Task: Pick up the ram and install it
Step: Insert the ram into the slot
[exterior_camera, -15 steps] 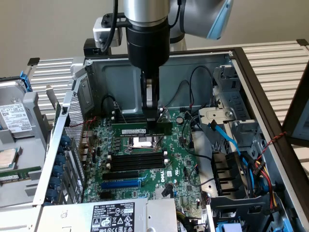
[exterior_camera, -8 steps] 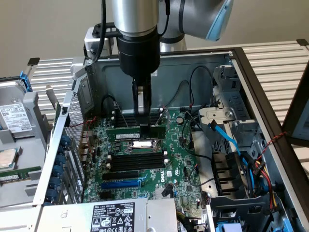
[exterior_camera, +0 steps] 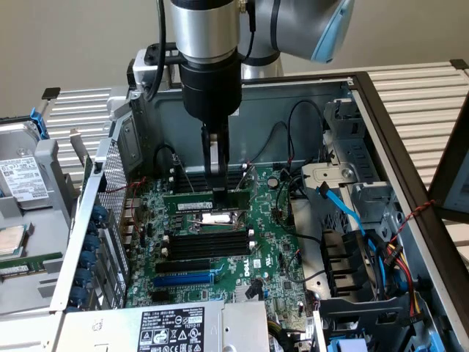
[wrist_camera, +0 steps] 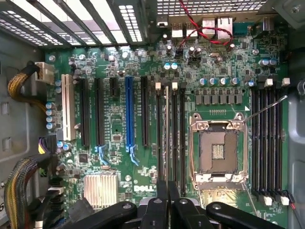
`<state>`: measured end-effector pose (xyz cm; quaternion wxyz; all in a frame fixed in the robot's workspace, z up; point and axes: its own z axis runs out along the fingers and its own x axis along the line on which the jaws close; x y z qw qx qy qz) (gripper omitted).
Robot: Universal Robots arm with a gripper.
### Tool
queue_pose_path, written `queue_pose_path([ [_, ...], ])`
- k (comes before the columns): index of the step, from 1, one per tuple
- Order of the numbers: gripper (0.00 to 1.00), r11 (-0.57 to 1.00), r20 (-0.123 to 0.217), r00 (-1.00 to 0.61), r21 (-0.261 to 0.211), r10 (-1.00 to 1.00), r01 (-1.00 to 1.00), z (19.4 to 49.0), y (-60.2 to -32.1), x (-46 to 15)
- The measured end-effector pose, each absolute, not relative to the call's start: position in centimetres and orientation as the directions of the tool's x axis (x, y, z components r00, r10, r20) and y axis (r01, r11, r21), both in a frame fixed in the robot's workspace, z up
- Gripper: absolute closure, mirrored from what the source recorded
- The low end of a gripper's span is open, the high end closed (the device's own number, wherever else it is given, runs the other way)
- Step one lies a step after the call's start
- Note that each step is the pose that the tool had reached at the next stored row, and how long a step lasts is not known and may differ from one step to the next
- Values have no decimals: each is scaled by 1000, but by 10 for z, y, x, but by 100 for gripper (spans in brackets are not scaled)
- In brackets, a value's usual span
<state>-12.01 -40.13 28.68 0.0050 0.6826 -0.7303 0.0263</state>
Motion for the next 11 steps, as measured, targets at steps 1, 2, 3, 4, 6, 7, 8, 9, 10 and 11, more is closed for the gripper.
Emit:
queue_pose_path([
  [1,87,64,43,-65,-32,-997,-997,285,-399,-120],
  [2,87,62,43,-63,-32,-997,-998,283,-398,-120],
  [3,87,61,43,-63,-32,-997,-998,281,-397,-120],
  [4,87,61,43,-62,-32,-997,-998,280,-397,-120],
  [6,87,61,43,-62,-32,-997,-998,276,-397,-120],
  [7,87,61,43,-62,-32,-997,-998,274,-397,-120],
  [8,87,61,43,-62,-32,-997,-998,272,-398,-120],
  [9,87,60,43,-62,-32,-997,-998,271,-398,-120],
  [10,87,59,43,-61,-32,-997,-998,269,-398,-120],
  [11,87,58,43,-60,-32,-997,-998,267,-398,-120],
])
